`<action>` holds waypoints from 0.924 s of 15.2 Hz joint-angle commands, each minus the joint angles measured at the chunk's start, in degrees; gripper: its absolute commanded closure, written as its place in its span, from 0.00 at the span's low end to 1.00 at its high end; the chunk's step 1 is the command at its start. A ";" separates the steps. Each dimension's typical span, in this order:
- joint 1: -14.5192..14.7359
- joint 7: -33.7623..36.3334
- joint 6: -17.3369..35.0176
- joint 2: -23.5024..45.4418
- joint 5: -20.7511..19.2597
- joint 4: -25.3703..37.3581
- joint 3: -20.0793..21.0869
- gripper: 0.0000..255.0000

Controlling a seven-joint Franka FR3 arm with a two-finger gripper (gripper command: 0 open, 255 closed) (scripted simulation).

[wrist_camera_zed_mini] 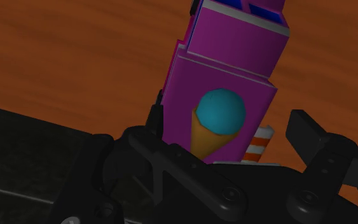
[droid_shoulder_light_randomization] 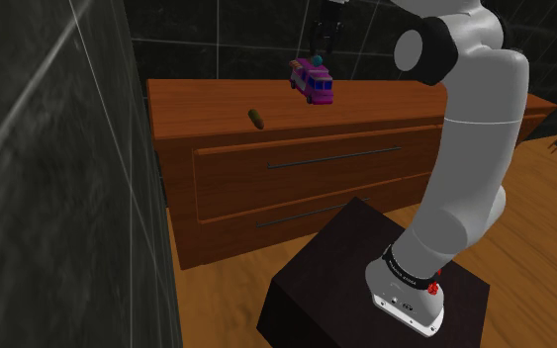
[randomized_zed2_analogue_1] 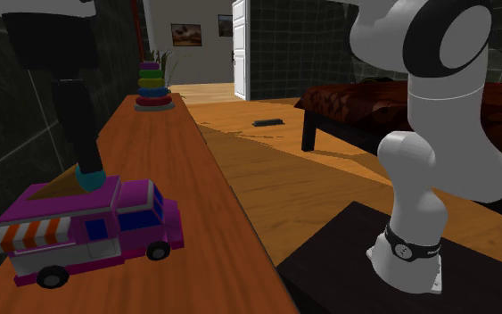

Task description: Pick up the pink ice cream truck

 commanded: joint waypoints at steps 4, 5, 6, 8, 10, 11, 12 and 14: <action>0.85 -0.04 4.36 -1.58 -0.51 -5.89 -0.02 0.00; 0.86 -0.03 4.37 -1.59 -0.52 -5.91 -0.02 0.00; 0.85 -0.04 4.43 -1.55 -0.51 -5.93 -0.02 1.00; 0.81 -0.08 4.42 -1.51 -0.49 -5.88 -0.02 1.00; 0.80 -0.09 4.42 -1.48 -0.48 -5.86 -0.02 1.00; 0.81 -0.08 4.44 -1.50 -0.49 -5.89 -0.02 1.00; 0.81 -0.09 4.45 -1.49 -0.48 -5.89 -0.02 1.00; 0.78 -0.11 4.43 -1.47 -0.48 -5.85 -0.03 1.00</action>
